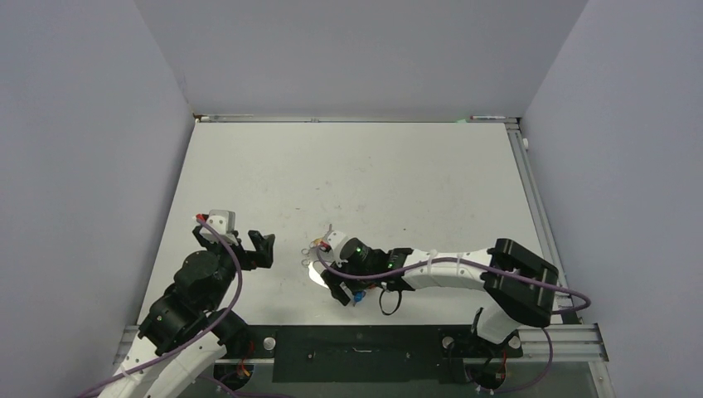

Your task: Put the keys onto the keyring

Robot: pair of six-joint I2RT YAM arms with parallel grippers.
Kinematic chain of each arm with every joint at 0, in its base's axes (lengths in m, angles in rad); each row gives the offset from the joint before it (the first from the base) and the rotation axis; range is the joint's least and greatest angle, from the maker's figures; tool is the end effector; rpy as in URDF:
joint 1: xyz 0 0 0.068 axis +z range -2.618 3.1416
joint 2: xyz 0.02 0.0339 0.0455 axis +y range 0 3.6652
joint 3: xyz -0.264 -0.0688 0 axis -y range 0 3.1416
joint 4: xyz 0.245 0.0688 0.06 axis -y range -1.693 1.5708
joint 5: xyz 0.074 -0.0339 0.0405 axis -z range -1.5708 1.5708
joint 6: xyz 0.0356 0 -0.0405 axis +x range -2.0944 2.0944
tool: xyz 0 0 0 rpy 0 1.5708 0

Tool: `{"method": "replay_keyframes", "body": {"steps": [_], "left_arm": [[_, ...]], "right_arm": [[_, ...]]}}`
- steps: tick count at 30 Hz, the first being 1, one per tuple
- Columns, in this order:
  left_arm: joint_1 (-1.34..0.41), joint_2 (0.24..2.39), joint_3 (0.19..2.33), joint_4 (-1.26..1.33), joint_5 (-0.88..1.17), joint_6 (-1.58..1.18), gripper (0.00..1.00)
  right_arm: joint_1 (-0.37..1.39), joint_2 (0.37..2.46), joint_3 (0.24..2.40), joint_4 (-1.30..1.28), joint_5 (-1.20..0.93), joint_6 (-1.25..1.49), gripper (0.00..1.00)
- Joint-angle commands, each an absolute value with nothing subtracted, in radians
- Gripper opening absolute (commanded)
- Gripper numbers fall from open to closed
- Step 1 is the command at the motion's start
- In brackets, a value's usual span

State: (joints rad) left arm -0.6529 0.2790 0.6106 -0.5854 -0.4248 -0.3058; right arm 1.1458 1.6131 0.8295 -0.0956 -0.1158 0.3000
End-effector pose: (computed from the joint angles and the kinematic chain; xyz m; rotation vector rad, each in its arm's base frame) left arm 0.0735 -0.0378 0.2960 0.0149 1.8113 -0.2957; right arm 0.1269 0.2903 0.1626 -1.1169 2.3494 0.7329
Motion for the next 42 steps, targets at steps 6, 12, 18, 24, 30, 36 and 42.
{"method": "replay_keyframes", "body": {"steps": [6, 12, 18, 24, 30, 36, 42], "left_arm": [[-0.625, 0.295, 0.641, -0.543, -0.399, -0.296, 0.95], [-0.609, 0.323, 0.647, -0.543, -0.393, -0.298, 0.96], [-0.597, 0.334, 0.65, -0.547, -0.409, -0.305, 0.96], [-0.595, 0.322, 0.65, -0.563, -0.434, -0.333, 0.96], [-0.593, 0.325, 0.645, -0.551, -0.415, -0.331, 0.96], [-0.559, 0.341, 0.613, -0.491, -0.312, -0.299, 0.96], [-0.555, 0.317, 0.608, -0.494, -0.305, -0.301, 0.96]], "right_arm": [[1.119, 1.365, 0.77, -0.102, -0.003, 0.309, 0.77], [1.137, 1.209, 0.679, 0.016, 0.123, 0.33, 0.77], [1.142, 0.956, 0.543, 0.159, 0.329, 0.362, 0.8], [1.141, 0.76, 0.432, 0.332, 0.542, 0.337, 0.83], [1.141, 0.661, 0.506, 0.188, 0.819, 0.35, 0.82], [1.141, 0.427, 0.367, 0.237, 0.833, 0.295, 0.84], [1.141, 0.4, 0.388, 0.173, 0.853, 0.301, 0.84]]}}
